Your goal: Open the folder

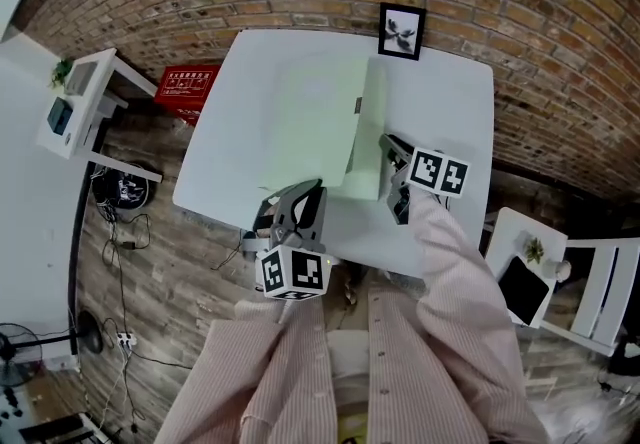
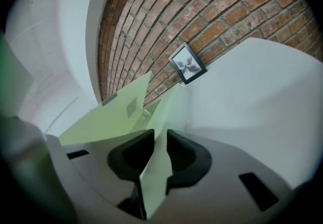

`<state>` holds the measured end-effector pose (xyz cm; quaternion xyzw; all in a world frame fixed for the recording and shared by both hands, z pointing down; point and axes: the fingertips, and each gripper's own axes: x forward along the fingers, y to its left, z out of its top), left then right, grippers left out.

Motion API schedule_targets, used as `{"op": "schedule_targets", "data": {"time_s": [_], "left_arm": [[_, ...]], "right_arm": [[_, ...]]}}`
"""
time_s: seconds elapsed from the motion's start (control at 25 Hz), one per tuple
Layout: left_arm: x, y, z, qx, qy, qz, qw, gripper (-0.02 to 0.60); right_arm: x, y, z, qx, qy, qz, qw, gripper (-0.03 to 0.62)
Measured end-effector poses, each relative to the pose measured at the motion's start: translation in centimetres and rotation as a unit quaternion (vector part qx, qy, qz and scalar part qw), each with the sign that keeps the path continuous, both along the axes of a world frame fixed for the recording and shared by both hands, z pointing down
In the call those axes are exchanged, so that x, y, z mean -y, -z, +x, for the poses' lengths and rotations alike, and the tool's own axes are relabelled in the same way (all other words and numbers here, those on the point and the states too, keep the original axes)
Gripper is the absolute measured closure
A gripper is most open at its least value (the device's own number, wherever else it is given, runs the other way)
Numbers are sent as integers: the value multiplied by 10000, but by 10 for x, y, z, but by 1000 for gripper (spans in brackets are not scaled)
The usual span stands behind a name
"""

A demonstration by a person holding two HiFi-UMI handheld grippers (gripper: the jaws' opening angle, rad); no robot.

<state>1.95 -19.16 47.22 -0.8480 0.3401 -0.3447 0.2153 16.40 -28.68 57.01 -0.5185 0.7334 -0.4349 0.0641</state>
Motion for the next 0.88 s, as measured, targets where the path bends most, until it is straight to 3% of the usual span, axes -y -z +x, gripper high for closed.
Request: {"op": "schedule_targets", "data": {"time_s": [0.24,0.52,0.76,0.88], "left_arm": [[8,19,-18,-508,617,88,9968,583],[16,36,-45,-1067,1286,122,9859,584],[23,46,-86,-1787,1936,84,9646,586],[30,50,-111,-2020,2232,83,9536,586]], "right_arm": [[2,4,-3,-146,218,93,9996,514],[3,2,-5,-281,358,66,9989,516],[3,3,-6,-390,448,61,9982,516],[4,7,-5,-743,431,173,9962,516]]}}
